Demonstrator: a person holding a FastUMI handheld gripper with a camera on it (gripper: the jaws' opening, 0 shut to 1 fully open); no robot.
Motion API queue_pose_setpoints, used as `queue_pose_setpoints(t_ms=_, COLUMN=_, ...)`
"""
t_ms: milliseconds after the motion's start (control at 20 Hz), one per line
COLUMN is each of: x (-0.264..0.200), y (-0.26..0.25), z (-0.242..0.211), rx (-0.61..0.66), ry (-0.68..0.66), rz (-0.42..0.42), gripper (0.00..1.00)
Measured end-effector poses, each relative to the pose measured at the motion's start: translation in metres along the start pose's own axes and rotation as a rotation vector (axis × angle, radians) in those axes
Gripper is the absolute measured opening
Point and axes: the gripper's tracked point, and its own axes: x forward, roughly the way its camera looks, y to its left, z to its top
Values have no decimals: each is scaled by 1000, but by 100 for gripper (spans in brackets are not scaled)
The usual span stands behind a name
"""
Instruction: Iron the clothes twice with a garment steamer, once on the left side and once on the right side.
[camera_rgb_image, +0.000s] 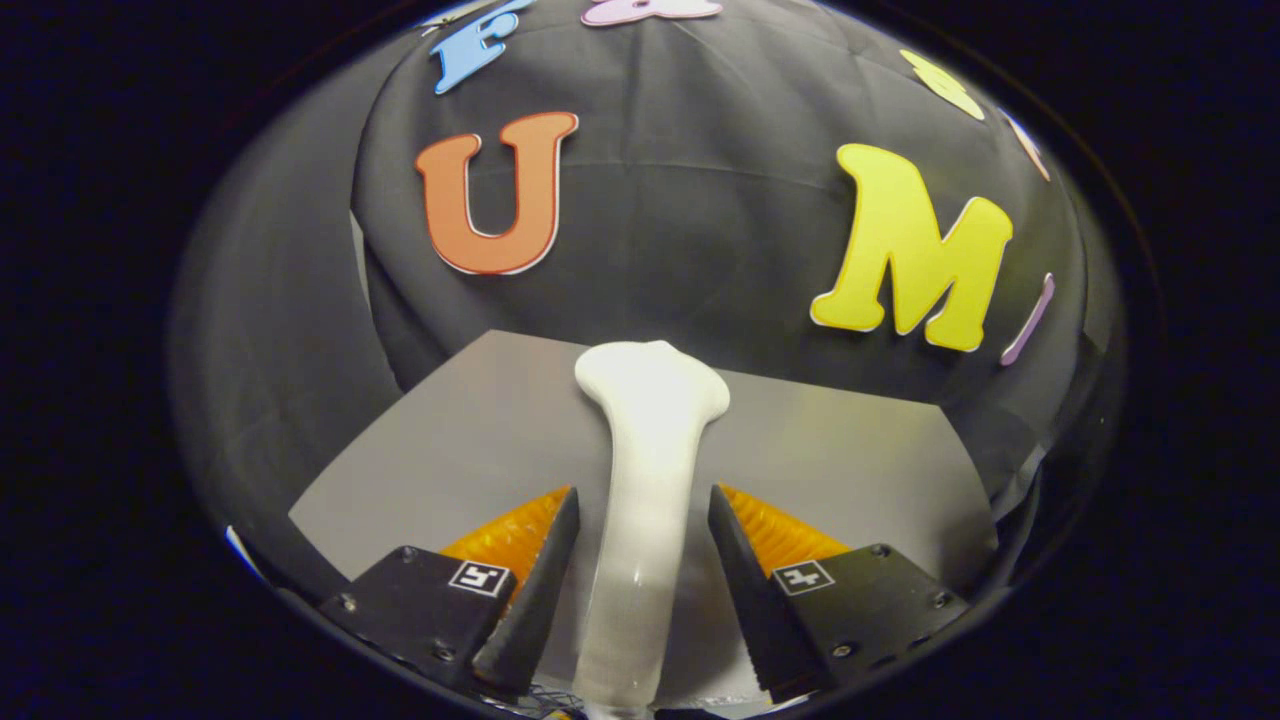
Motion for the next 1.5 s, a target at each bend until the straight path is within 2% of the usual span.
queue_pose_setpoints(t_ms=100, x=4, y=-1, z=-1, rx=4, ry=23, rz=-3, gripper=77)
queue_pose_setpoints(t_ms=150, x=3, y=-2, z=-4, rx=10, ry=38, rz=10, gripper=69)
queue_pose_setpoints(t_ms=250, x=5, y=1, z=-4, rx=30, ry=46, rz=38, gripper=61)
queue_pose_setpoints(t_ms=350, x=2, y=5, z=-3, rx=35, ry=45, rz=51, gripper=47)
queue_pose_setpoints(t_ms=550, x=-7, y=16, z=3, rx=49, ry=27, rz=108, gripper=36)
queue_pose_setpoints(t_ms=800, x=-58, y=14, z=33, rx=53, ry=-102, rz=143, gripper=33)
queue_pose_setpoints(t_ms=1100, x=-144, y=-6, z=61, rx=87, ry=-207, rz=207, gripper=33)
queue_pose_setpoints(t_ms=1300, x=-205, y=-37, z=74, rx=110, ry=-306, rz=201, gripper=32)
queue_pose_setpoints(t_ms=1500, x=-264, y=-84, z=81, rx=142, ry=-409, rz=152, gripper=32)
